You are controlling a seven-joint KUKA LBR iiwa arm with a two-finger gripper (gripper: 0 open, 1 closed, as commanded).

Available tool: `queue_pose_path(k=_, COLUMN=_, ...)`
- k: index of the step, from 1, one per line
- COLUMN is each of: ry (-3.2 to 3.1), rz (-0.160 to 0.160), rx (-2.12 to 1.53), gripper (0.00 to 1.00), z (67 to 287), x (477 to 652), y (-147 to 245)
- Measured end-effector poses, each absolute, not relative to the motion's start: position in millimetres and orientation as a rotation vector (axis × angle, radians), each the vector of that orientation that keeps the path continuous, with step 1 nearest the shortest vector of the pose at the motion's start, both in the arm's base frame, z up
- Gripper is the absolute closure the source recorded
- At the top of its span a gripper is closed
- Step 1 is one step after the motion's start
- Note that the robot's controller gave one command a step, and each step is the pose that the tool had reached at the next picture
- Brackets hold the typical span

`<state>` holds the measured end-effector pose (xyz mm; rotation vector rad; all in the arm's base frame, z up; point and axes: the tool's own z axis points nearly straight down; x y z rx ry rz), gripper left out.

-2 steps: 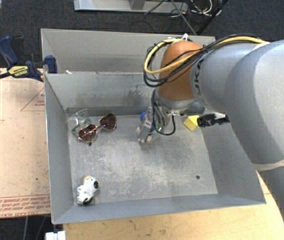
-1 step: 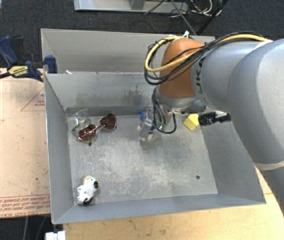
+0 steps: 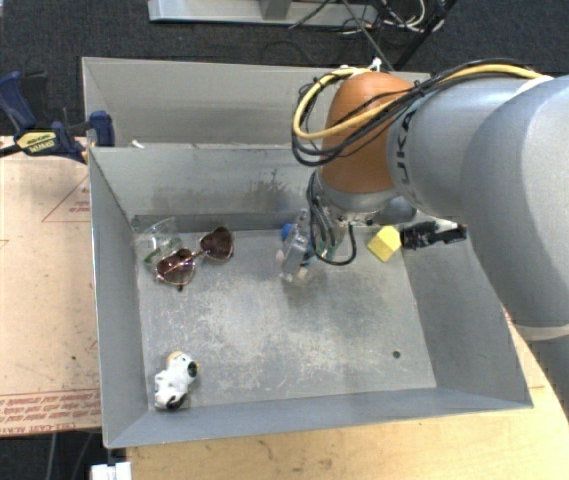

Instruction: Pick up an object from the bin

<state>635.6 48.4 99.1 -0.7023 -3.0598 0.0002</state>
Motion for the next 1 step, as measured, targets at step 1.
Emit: queue_pose_path(k=1, ry=-3.055, rz=0.003, rx=-0.7, gripper=1.0, z=119.6, x=634.2, y=48.4)
